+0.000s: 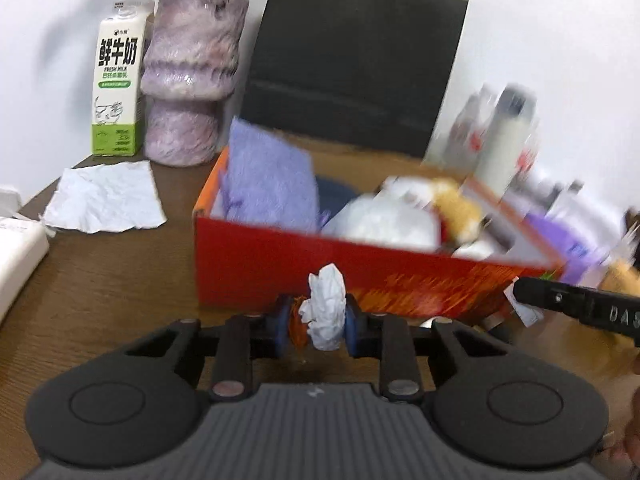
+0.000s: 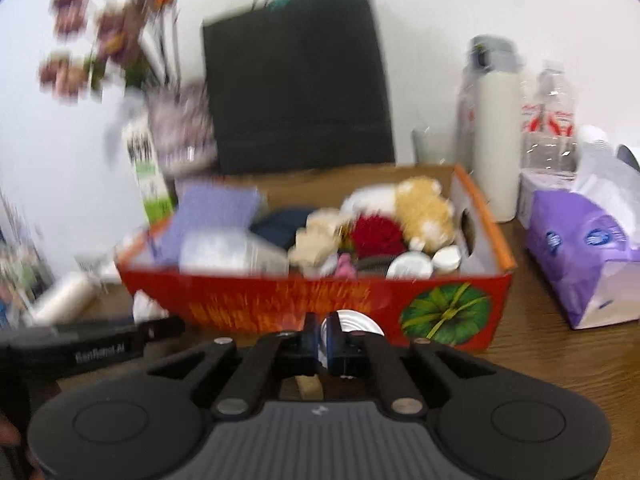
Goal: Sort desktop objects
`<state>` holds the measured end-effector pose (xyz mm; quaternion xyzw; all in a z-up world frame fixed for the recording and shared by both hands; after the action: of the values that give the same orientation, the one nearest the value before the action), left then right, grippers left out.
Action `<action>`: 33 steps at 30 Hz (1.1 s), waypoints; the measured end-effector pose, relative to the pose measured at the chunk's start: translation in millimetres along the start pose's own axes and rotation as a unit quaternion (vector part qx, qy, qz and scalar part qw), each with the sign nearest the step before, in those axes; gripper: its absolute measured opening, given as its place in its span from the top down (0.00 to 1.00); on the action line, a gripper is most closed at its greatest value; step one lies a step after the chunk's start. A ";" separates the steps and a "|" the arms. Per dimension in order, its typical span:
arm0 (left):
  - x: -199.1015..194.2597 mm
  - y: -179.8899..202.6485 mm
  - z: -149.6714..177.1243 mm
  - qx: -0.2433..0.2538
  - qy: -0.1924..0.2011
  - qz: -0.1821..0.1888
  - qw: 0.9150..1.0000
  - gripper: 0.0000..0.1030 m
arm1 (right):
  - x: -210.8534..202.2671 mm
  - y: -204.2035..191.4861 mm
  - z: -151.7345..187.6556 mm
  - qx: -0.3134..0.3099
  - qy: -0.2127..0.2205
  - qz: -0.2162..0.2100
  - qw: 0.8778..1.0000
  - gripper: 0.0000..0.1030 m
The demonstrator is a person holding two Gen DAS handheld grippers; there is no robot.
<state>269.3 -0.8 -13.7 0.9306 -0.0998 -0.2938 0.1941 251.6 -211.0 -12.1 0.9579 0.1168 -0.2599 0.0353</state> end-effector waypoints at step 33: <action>-267.7 21.3 164.1 0.058 0.026 0.004 0.998 0.74 | -240.0 -116.9 141.5 -0.079 0.021 0.004 0.997 0.97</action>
<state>-44.5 10.6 7.9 0.9473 -0.1150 -0.2623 0.1432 -47.0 -165.0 -13.5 0.9578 0.1335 -0.2298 0.1092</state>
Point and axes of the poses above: each gripper's, at about its wrist camera, not at the fingertips, and x roughly the way its jaws point, y to its right, z to its underside, the point moved 9 cm from there along x, roughly the way its jaws point, and after that the axes turned 13 degrees about -x, right-handed, at the moved point
